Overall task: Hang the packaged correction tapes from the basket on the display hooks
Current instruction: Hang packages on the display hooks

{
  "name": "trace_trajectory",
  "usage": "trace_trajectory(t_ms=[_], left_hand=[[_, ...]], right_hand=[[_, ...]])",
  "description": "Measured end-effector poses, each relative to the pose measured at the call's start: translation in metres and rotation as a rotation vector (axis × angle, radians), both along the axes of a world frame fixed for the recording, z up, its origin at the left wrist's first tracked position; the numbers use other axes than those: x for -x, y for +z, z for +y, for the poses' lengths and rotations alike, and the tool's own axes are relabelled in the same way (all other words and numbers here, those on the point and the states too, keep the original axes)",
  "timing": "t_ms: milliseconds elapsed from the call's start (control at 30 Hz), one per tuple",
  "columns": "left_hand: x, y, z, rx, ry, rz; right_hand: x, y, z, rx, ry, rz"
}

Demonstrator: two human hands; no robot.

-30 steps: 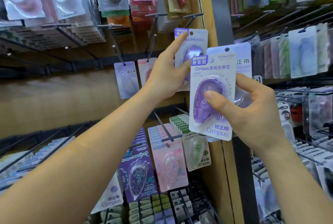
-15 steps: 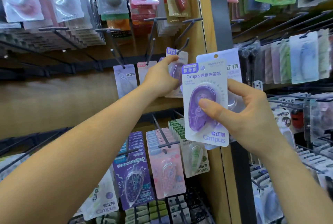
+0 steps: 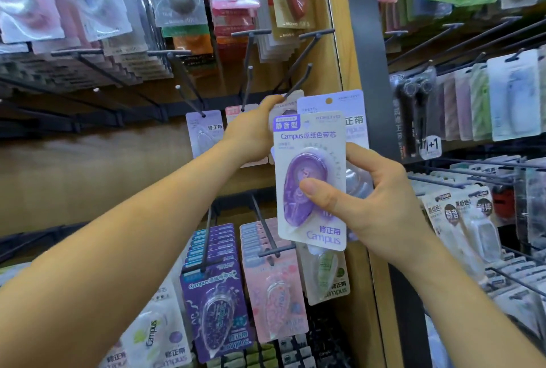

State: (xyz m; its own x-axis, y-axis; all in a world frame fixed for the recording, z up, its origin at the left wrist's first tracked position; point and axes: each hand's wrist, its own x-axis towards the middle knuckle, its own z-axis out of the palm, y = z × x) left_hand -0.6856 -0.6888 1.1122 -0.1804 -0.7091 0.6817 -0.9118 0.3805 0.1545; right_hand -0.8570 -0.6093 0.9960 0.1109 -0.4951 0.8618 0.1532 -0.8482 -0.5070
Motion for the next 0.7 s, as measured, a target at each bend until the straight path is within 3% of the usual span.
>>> trace_trajectory(t_ms=[67, 167, 233, 333, 433, 533, 633, 700], left_hand=[[-0.003, -0.004, 0.030, -0.035, -0.221, 0.287], [-0.006, -0.020, 0.077, -0.317, -0.595, 0.639], [-0.009, -0.035, 0.096, -0.346, -0.663, 0.597], [-0.016, -0.050, 0.103, -0.185, -0.628, 0.478], [-0.021, -0.055, 0.102, -0.084, -0.572, 0.488], [-0.019, -0.059, 0.099, 0.018, -0.606, 0.527], [-0.010, -0.051, 0.098, -0.063, -0.701, 0.792], [-0.005, -0.042, 0.093, -0.040, -0.646, 0.814]], right_hand=[[-0.005, 0.000, 0.000, 0.008, 0.031, -0.029], [-0.011, 0.002, 0.002, 0.006, 0.093, -0.100], [-0.014, 0.005, 0.005, 0.019, 0.110, -0.138], [-0.017, 0.007, 0.006, 0.033, 0.115, -0.177], [-0.016, 0.004, 0.002, 0.065, 0.041, -0.166], [-0.014, -0.001, -0.001, 0.116, -0.179, -0.178], [-0.007, -0.007, -0.004, 0.216, -0.479, -0.280], [-0.002, -0.009, -0.006, 0.280, -0.615, -0.290]])
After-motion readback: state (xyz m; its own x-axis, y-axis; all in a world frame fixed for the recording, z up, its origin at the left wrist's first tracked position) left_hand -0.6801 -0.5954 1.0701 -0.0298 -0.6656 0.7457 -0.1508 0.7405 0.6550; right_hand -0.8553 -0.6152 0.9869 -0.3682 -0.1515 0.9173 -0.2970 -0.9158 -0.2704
